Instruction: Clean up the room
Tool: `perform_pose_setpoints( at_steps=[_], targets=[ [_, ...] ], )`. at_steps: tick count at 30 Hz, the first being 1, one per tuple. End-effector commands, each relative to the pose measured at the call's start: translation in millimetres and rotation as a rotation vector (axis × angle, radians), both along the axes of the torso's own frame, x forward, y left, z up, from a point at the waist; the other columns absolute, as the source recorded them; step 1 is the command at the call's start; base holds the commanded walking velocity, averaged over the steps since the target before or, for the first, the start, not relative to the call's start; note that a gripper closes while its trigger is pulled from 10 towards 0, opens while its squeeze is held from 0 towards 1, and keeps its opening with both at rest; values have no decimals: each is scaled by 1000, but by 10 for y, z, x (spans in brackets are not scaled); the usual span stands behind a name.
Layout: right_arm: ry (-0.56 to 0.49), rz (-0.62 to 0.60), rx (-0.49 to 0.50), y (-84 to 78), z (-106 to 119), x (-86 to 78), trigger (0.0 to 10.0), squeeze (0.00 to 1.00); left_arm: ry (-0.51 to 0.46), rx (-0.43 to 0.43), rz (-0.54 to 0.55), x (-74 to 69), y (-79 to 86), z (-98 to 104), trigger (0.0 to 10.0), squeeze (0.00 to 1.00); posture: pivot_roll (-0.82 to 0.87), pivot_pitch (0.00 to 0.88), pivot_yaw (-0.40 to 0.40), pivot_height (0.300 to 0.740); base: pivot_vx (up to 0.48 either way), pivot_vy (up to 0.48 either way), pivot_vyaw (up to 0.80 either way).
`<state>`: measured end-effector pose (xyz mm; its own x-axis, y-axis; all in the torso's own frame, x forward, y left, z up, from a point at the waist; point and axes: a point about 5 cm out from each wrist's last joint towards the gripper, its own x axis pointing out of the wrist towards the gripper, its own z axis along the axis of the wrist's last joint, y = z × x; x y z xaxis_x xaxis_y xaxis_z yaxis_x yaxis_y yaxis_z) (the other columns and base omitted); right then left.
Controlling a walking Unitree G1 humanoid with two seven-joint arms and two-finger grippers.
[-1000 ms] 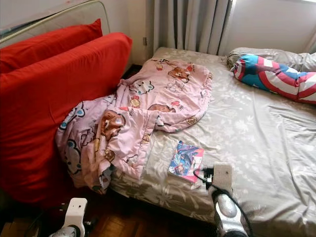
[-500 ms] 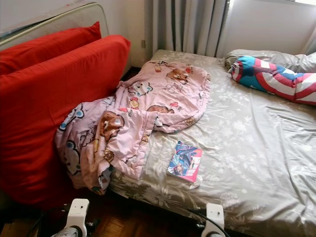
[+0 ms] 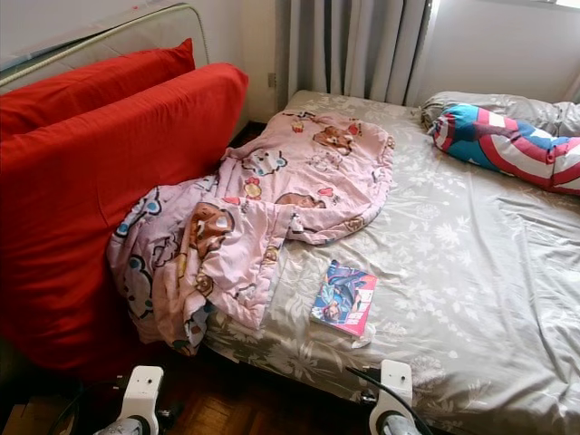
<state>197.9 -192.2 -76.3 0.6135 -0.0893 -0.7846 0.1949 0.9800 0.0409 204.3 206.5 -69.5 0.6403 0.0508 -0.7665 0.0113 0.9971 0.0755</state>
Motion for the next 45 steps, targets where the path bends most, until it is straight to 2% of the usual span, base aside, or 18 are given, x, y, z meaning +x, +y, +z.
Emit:
perform_pose_setpoints(
  at_steps=[1,19,45],
  targets=[
    [-7,-9,2,-21,11,14,10000,0,23,10,6,-36,31,-18,10000,0,-94,0,-25,740,0,0,0],
    [-7,18,-7,-63,32,43,10000,0,25,6,6,-37,29,-20,10000,0,-95,0,-28,740,0,0,0],
    [0,28,-9,-81,26,28,10000,0,25,5,4,-36,25,-19,10000,0,-94,0,-29,740,275,0,0]
  ],
)
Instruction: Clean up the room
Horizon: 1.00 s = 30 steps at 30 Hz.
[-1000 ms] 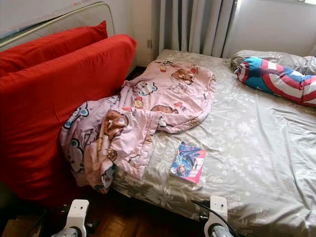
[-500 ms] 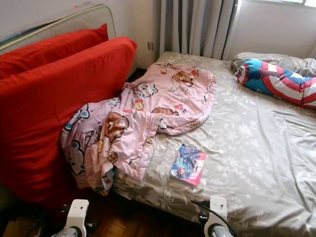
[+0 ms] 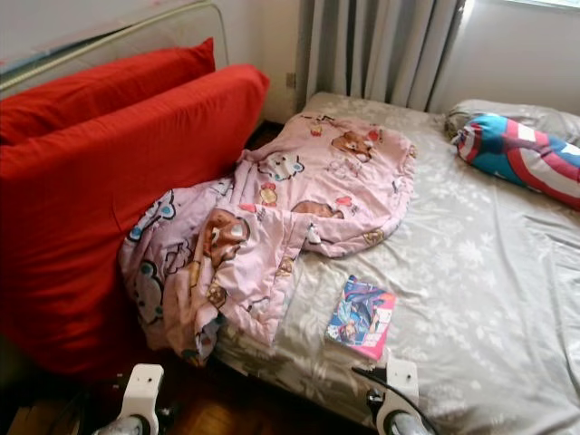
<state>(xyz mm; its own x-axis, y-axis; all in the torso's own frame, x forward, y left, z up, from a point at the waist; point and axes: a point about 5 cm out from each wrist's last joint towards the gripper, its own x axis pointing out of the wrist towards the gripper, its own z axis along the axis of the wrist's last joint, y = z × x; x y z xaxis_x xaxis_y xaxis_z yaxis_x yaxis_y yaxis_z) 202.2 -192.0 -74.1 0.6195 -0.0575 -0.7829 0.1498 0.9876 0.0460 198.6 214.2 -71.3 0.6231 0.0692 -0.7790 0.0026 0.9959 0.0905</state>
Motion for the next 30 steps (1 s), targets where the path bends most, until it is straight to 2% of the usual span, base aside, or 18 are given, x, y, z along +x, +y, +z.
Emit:
perform_pose_setpoints(
  at_steps=[1,12,15,26,30],
  targets=[
    [4,-17,-14,-81,4,-16,10000,0,4,-11,-7,21,-52,-1,10000,0,-95,0,-29,740,289,0,0],
    [5,-17,-13,-79,1,-21,10000,0,2,-11,-6,21,-50,0,10000,0,-93,0,-28,740,281,0,0],
    [5,-18,-13,-79,-1,-24,10000,0,1,-11,-8,20,-50,-1,10000,0,-94,0,-27,740,0,0,0],
    [-91,-61,8,-81,44,19,10000,0,-150,-13,-11,99,-56,86,10000,0,-98,0,-24,740,0,0,0],
    [-190,-55,22,-75,106,76,10000,0,-252,-11,-2,140,-51,151,10000,0,-106,0,-20,740,0,0,0]
  ],
)
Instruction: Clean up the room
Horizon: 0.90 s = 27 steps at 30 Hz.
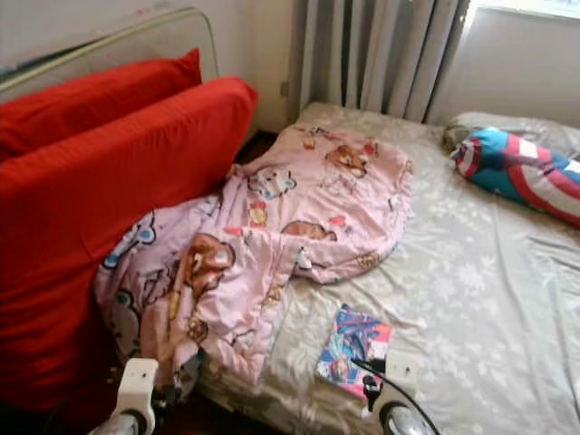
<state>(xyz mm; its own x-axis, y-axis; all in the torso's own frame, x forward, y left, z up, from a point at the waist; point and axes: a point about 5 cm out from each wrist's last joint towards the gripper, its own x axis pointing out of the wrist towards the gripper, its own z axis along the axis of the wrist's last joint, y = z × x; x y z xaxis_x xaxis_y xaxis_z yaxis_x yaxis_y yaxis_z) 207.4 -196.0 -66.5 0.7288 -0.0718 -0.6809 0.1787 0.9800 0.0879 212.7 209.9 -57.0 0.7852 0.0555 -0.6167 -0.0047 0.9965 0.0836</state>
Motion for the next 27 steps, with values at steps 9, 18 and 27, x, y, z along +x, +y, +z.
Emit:
perform_pose_setpoints(
  at_steps=[9,18,27],
  targets=[
    [-133,-27,4,-26,79,37,10000,0,-123,-26,32,-6,9,62,10000,0,-141,0,8,740,0,0,0],
    [-593,43,-94,10,987,984,10000,0,-160,25,49,-95,43,54,10000,0,-128,0,2,740,0,0,0],
    [-622,44,-85,-41,924,848,10000,0,-650,179,-19,901,71,1078,10000,0,-130,0,-22,740,0,0,0]
  ],
)
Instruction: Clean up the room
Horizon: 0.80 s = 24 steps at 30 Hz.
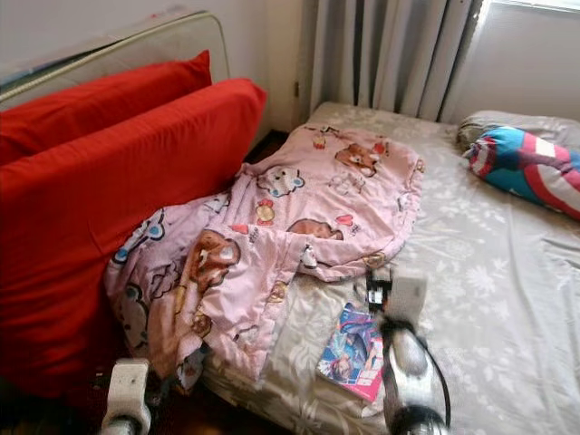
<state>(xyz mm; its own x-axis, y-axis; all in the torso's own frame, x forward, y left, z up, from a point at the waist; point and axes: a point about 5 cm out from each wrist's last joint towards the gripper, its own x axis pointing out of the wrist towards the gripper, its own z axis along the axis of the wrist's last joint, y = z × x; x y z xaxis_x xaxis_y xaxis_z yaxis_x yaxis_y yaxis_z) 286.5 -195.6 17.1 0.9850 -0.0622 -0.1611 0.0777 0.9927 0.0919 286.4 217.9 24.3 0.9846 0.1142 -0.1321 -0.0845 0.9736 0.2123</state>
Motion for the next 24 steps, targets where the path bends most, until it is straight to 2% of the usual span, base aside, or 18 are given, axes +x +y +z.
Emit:
perform_pose_setpoints(
  at_steps=[1,3,6,9,11,14,18,24],
  targets=[
    [-38,-5,-15,-59,73,30,10000,0,-164,20,-33,167,-10,311,10000,0,-124,0,-29,740,0,0,0],
    [-38,-7,-20,-84,52,-11,10000,0,-209,-2,-65,160,-31,370,10000,0,-122,0,-33,740,0,0,0],
    [-57,-8,-26,-123,24,-119,10000,0,-283,-50,-113,68,-93,433,10000,0,-125,0,-39,740,0,0,0],
    [-66,-7,-29,-138,20,-161,10000,0,-302,-69,-113,26,-97,453,10000,0,-122,0,-42,740,0,0,0],
    [-83,-23,-35,-175,14,-277,10000,0,-314,-82,-79,-84,-46,466,10000,0,-125,0,-44,740,0,0,0],
    [-91,-49,-28,-223,-13,-423,10000,0,-294,-81,-69,-237,28,448,10000,0,-123,0,-45,740,0,0,0],
    [-66,-45,-22,-210,-72,-523,10000,0,-236,-103,-57,-416,108,370,10000,0,-112,0,-48,740,0,0,0],
    [-54,-14,-31,-160,-53,-553,10000,0,-159,-127,-48,-532,119,273,10000,0,-113,28,-60,740,0,0,0]
  ],
)
